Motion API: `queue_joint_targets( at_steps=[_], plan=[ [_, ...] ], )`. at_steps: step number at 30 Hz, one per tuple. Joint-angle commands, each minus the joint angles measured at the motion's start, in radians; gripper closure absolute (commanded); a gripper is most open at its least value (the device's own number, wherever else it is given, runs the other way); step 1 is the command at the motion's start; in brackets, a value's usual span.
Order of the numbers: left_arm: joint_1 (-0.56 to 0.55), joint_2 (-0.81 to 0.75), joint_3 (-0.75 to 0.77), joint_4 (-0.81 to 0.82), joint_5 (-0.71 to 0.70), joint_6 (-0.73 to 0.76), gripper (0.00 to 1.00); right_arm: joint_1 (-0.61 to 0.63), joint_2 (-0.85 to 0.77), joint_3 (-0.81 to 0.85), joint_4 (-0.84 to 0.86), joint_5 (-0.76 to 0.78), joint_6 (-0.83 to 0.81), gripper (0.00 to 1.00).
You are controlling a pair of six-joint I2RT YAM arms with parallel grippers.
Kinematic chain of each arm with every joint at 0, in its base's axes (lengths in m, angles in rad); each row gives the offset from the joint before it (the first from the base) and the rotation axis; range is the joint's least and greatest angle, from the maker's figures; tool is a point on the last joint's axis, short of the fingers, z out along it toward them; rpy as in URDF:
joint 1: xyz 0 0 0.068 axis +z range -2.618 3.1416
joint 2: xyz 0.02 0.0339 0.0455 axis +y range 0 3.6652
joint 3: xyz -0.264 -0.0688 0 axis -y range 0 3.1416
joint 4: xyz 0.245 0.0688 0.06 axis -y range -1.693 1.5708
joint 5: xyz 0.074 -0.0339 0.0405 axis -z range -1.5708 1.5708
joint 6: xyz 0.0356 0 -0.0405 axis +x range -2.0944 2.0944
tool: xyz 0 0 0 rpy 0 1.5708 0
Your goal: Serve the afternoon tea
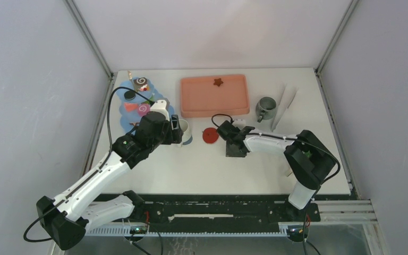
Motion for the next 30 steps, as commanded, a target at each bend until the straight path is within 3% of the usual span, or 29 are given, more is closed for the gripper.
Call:
queue_joint_targets(
  at_steps=[1, 14, 19, 23, 30],
  plan=[
    [-0.001, -0.030, 0.049, 0.013, 0.014, 0.017, 0.32, -0.055, 0.050, 0.027, 0.076, 0.015, -0.018, 0.57],
    [-0.001, -0.032, 0.034, 0.009, 0.023, 0.020, 0.32, -0.181, 0.089, 0.062, 0.096, 0.028, 0.010, 0.58],
    [-0.001, -0.038, 0.038, 0.009, 0.023, 0.021, 0.33, -0.078, -0.005, 0.076, 0.109, 0.078, -0.024, 0.57],
    [-0.001, -0.033, 0.039, 0.008, 0.022, 0.016, 0.33, -0.053, 0.012, 0.156, 0.155, 0.057, -0.060, 0.57],
    [-0.001, -0.049, 0.033, -0.002, 0.014, 0.011, 0.32, -0.127, 0.252, 0.449, 0.089, 0.004, -0.094, 0.57]
  ],
)
